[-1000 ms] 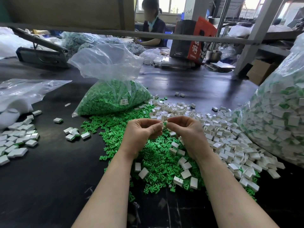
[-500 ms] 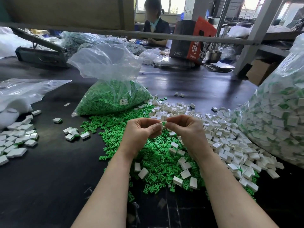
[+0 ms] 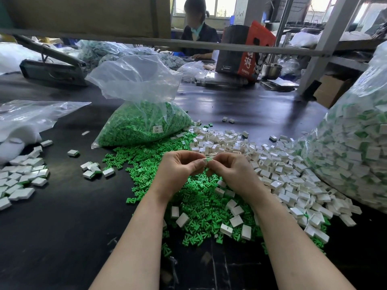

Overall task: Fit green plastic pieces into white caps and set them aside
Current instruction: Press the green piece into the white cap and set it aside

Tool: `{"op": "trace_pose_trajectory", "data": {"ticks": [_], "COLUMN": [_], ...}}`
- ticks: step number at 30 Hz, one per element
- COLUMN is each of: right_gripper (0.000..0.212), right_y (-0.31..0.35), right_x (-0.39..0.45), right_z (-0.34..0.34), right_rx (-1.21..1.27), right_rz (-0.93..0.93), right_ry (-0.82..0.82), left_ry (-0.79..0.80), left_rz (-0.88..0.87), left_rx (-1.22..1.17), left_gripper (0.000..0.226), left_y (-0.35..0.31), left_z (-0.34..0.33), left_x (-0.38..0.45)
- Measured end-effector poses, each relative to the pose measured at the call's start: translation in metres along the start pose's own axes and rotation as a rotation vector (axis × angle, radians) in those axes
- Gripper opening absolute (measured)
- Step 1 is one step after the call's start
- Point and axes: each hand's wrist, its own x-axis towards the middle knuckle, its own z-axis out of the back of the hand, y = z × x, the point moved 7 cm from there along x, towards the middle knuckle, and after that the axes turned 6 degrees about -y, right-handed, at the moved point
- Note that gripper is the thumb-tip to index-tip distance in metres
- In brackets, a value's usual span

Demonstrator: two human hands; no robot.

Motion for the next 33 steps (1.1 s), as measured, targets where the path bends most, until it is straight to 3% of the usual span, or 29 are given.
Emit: {"op": "trace_pose_trajectory", "data": {"ticks": [4, 7, 10, 14, 24, 33], "right_gripper": [0.023, 0.029, 0.029, 0.031, 0.040, 0.036], "right_y": [0.001, 0.001, 0.004, 0.000, 0.001, -0.002], "right_x": [0.001, -0.001, -0.002, -0.001, -0.004, -0.005], "right_z": [-0.006, -0.005, -0.005, -0.008, -0.011, -0.011], "right_rx": [-0.168, -0.076, -0.003, 0.058, 0.130, 0.205], "right_rz": [0.027, 0.022, 0.032, -0.003, -0.092, -0.099], "right_ry": [0.080, 0.091, 0.081, 0.104, 0.176, 0.256], "left_ry": [0.076, 0.117, 0.166, 0.255, 0.281, 0.338], "left_rz": [0.000, 0.031, 0.045, 0.061, 0.063, 0.094], "left_rx": [0.111, 0.193, 0.300, 0.223, 0.094, 0.069], "left_gripper": [0.007, 0.006, 0.018, 0.030, 0.023, 0.017], "left_y": [0.001, 0.003, 0.004, 0.001, 0.000, 0.004], "left_z": [-0.003, -0.005, -0.008, -0.015, -0.025, -0.029], "left_x": [0.000, 0.001, 0.000, -0.007, -0.010, -0.009]}}
